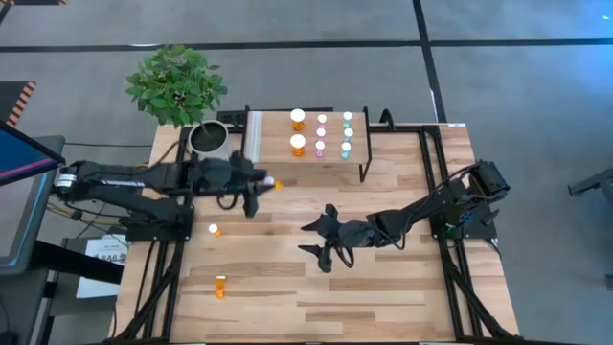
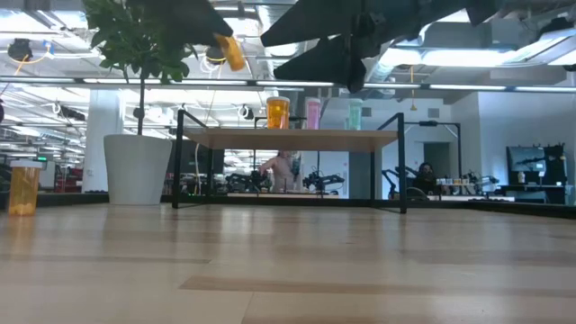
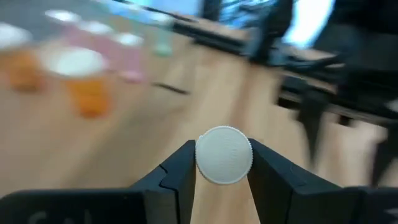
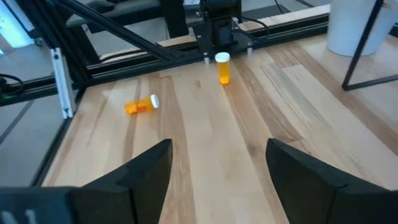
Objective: Pick and place medicine bottles onto shelf by color
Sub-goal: Put the right small orange pill bottle on the shelf
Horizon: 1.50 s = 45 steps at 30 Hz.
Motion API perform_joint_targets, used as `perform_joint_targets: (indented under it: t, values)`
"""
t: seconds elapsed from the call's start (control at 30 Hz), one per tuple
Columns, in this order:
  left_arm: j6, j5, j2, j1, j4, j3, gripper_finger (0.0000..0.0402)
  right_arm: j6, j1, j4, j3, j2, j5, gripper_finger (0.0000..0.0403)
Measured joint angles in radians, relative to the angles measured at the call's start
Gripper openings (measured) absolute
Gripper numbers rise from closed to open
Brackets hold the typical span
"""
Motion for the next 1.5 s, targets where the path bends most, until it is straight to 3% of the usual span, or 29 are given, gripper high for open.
perform_joint_targets:
  t: [0.13,0.3,0.43,0.67,0.8,1.0,1.5]
  values:
    - [0.063,-0.052,0.064,0.076,-0.181,0.17,0.011,0.006,-0.007,-0.004,0.0,0.0,0.0,0.0282]
    - [0.123,-0.076,0.166,0.218,-0.285,0.304,0.011,0.009,-0.007,-0.004,0.0,0.0,0.0,0.0282]
    - [0.162,-0.054,0.246,0.349,-0.309,0.363,0.011,0.008,-0.006,-0.005,0.0,0.0,0.0,0.0282]
    - [0.198,0.111,0.372,0.563,-0.295,0.4,0.011,0.008,-0.005,-0.007,0.0,0.0,0.0,0.0282]
    - [0.212,0.124,0.436,0.643,-0.284,0.4,0.011,0.008,-0.005,-0.007,0.0,0.0,0.0,0.0282]
    - [0.231,0.166,0.492,0.696,-0.249,0.401,0.011,0.008,-0.005,-0.007,0.0,0.0,0.0,0.0282]
    - [0.252,0.169,0.511,0.697,-0.193,0.401,0.0117,0.007,-0.007,-0.015,0.0,0.0,0.0,0.0282]
